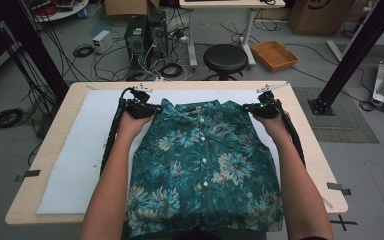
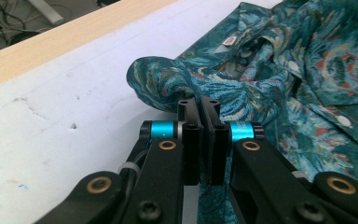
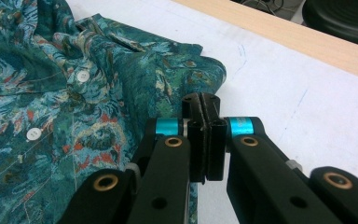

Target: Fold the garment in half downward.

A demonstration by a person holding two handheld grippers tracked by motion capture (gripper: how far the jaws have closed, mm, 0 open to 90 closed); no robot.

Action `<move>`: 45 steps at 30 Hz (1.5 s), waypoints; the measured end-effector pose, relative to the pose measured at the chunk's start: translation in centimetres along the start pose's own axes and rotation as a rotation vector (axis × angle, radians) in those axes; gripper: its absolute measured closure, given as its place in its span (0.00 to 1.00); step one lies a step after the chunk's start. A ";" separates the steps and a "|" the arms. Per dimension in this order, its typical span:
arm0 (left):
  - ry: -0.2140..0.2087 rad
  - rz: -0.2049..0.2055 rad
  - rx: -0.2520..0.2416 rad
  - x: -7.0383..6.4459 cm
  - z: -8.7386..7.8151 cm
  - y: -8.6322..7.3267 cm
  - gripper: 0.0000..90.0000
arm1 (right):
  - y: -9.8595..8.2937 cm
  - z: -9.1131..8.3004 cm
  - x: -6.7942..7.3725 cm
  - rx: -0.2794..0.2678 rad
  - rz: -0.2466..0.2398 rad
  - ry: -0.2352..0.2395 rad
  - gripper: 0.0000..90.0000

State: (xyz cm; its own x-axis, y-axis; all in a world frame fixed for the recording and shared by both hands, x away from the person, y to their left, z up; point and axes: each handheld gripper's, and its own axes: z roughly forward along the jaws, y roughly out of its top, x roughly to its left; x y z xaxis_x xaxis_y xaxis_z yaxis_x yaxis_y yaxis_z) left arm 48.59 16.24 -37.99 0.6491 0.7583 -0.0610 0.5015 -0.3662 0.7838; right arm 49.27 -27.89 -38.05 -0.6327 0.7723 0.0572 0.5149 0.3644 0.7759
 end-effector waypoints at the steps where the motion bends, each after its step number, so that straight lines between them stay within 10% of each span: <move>1: 0.002 0.000 -0.005 0.0 -0.1 -0.1 0.97 | 0.0 0.0 0.0 -0.001 0.001 0.001 1.00; 20: -0.040 0.000 0.006 -0.1 -1.9 -2.0 0.97 | -1.0 -1.7 -0.2 -0.018 -0.003 0.043 1.00; 45: -0.092 0.060 -0.059 -3.5 -5.4 -4.7 0.97 | -3.3 -4.9 2.4 -0.047 -0.073 0.084 1.00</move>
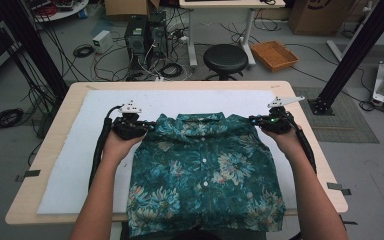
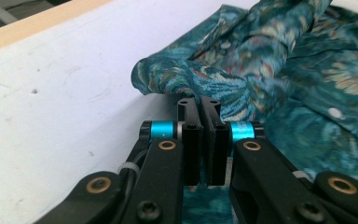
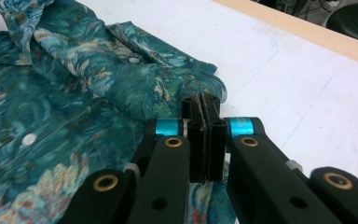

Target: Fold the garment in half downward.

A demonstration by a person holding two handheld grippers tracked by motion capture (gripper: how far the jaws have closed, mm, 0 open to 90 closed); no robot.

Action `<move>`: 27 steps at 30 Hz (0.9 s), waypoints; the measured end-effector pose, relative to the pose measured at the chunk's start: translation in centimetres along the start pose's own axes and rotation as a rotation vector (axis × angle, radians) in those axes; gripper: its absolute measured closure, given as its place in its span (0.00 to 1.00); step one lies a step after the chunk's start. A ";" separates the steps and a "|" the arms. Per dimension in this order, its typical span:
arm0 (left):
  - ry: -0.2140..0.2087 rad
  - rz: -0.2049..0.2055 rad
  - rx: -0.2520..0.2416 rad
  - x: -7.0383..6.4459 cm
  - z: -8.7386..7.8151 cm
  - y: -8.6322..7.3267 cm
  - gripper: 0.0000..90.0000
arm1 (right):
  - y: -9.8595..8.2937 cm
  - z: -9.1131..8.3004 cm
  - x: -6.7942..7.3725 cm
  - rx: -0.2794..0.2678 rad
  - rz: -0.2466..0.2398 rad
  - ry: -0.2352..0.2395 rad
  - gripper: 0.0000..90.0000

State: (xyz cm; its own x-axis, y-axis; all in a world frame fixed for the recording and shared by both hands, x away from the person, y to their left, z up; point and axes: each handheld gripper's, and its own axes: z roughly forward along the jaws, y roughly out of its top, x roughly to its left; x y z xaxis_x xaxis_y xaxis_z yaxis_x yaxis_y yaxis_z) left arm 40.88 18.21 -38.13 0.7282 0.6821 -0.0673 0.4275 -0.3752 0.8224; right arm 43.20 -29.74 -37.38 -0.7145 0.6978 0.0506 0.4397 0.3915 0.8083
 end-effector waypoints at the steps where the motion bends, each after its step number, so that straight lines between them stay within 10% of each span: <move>1: 0.010 0.005 0.001 -0.3 -0.2 -0.1 0.97 | -0.2 -0.2 0.2 -0.003 -0.010 0.006 1.00; 27: -0.051 0.067 -0.040 -6.2 -3.7 -4.8 0.97 | -4.9 -4.5 5.4 -0.024 -0.108 0.070 1.00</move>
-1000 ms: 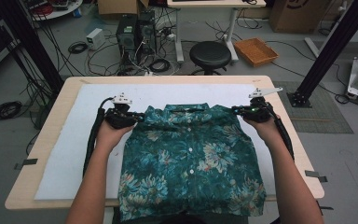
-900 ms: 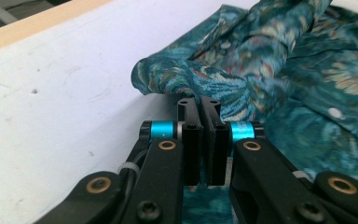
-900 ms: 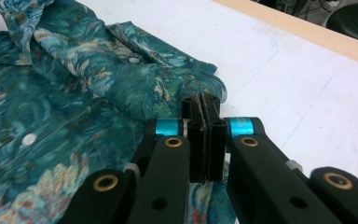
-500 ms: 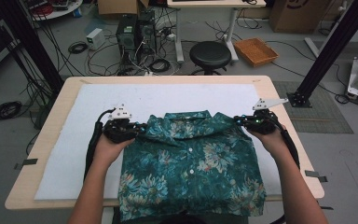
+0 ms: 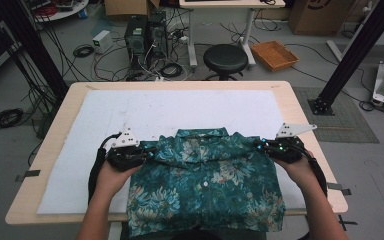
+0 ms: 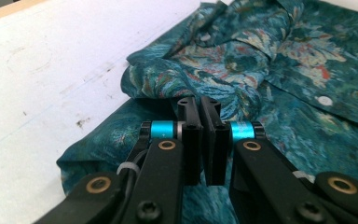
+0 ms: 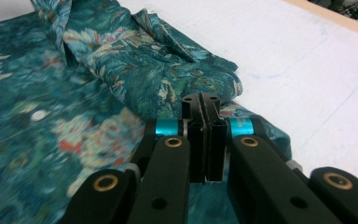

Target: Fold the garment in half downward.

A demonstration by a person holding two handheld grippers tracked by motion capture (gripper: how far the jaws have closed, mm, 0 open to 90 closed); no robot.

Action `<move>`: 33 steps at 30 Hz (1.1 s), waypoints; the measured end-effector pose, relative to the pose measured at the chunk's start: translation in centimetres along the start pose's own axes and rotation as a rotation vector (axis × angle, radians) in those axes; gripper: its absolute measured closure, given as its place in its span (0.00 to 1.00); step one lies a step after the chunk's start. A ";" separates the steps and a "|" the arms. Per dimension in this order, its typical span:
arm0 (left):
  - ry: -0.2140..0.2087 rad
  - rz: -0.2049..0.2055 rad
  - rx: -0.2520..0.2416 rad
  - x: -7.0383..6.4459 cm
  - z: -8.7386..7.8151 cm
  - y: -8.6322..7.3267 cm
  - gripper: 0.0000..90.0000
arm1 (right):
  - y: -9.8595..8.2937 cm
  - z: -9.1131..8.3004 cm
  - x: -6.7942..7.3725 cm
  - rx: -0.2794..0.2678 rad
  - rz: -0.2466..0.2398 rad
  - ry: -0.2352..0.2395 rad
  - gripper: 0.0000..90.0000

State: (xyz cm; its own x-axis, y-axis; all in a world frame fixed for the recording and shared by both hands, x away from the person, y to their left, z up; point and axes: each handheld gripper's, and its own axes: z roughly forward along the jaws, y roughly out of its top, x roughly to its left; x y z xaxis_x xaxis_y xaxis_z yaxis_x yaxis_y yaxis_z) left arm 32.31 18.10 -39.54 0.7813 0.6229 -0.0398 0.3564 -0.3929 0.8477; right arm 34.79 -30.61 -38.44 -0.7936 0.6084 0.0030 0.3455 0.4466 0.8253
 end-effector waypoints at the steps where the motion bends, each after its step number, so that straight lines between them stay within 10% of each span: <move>1: 0.000 -0.003 -0.007 -0.2 -0.3 -0.2 0.97 | -0.2 -0.2 0.2 -0.001 0.006 0.004 1.00; 13: -0.031 0.012 0.022 -3.0 -1.6 -2.6 0.97 | -4.7 -1.7 3.5 0.005 0.016 0.012 1.00; 27: -0.082 -0.072 0.036 -4.2 -1.3 -6.2 0.96 | -6.8 -2.5 6.3 0.084 -0.020 -0.016 0.99; 33: -0.047 -0.100 0.013 -3.6 -1.2 -6.2 0.74 | -7.1 -2.7 5.3 0.055 0.036 -0.044 0.82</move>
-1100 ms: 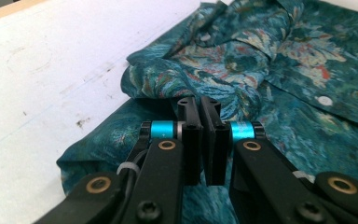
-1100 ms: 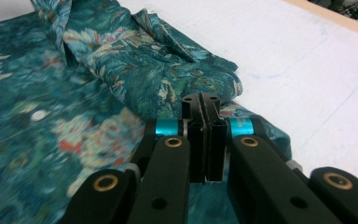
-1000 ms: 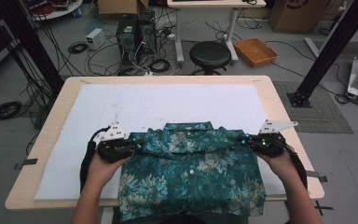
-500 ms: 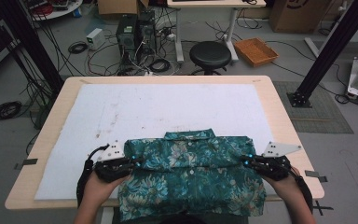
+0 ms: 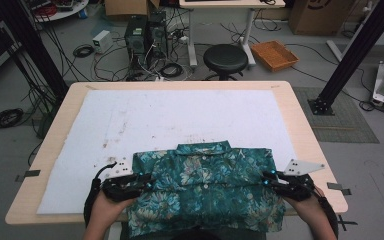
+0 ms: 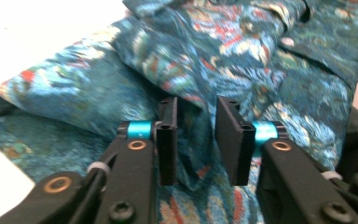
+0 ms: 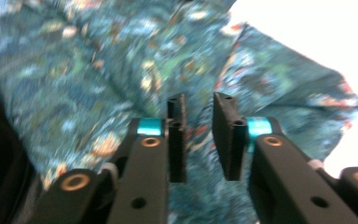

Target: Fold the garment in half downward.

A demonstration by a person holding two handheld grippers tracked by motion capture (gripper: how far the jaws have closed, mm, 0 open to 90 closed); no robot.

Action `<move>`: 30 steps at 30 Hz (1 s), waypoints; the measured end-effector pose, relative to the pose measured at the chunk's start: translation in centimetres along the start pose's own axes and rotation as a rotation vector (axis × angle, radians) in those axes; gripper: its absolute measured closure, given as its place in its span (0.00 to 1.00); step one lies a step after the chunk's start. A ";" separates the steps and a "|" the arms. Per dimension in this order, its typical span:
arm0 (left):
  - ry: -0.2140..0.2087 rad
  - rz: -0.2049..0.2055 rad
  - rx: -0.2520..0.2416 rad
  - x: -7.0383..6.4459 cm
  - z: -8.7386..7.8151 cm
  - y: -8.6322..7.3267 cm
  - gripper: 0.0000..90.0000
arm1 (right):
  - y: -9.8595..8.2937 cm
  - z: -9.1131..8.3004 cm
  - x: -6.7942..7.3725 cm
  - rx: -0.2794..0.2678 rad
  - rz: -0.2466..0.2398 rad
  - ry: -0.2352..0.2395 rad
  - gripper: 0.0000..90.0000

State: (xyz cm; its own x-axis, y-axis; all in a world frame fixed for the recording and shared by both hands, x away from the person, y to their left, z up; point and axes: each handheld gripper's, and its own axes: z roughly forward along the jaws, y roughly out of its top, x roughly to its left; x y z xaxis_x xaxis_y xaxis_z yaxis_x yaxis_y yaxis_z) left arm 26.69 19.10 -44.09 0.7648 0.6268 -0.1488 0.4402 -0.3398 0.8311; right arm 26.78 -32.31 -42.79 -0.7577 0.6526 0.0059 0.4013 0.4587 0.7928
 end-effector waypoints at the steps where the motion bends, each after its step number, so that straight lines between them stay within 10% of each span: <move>1: 0.005 -0.003 -0.008 0.1 -0.1 0.1 0.70 | 0.1 -0.1 -0.2 -0.011 0.013 -0.005 0.81; 14: 0.151 -0.063 -0.035 4.5 0.0 2.4 0.53 | 1.8 1.5 -5.5 -0.029 0.162 -0.164 0.70; 22: 0.244 -0.104 0.052 6.5 2.3 3.3 0.50 | 3.0 3.8 -8.1 -0.001 0.254 -0.142 0.64; 26: 0.310 -0.104 0.139 7.2 3.1 2.7 0.49 | 2.5 5.2 -8.6 0.102 0.236 -0.161 0.63; 30: 0.292 -0.109 0.107 7.4 2.9 2.2 0.48 | 1.3 4.8 -9.0 0.084 0.251 -0.162 0.62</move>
State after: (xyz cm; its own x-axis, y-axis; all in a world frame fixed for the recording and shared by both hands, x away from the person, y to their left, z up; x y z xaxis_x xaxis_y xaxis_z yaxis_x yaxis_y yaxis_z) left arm 34.72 20.94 -44.89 0.5499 0.8329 -0.0614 0.5709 -0.3212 0.7556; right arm 36.55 -34.67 -44.78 -0.5398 0.8366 0.0927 0.6118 0.3144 0.7258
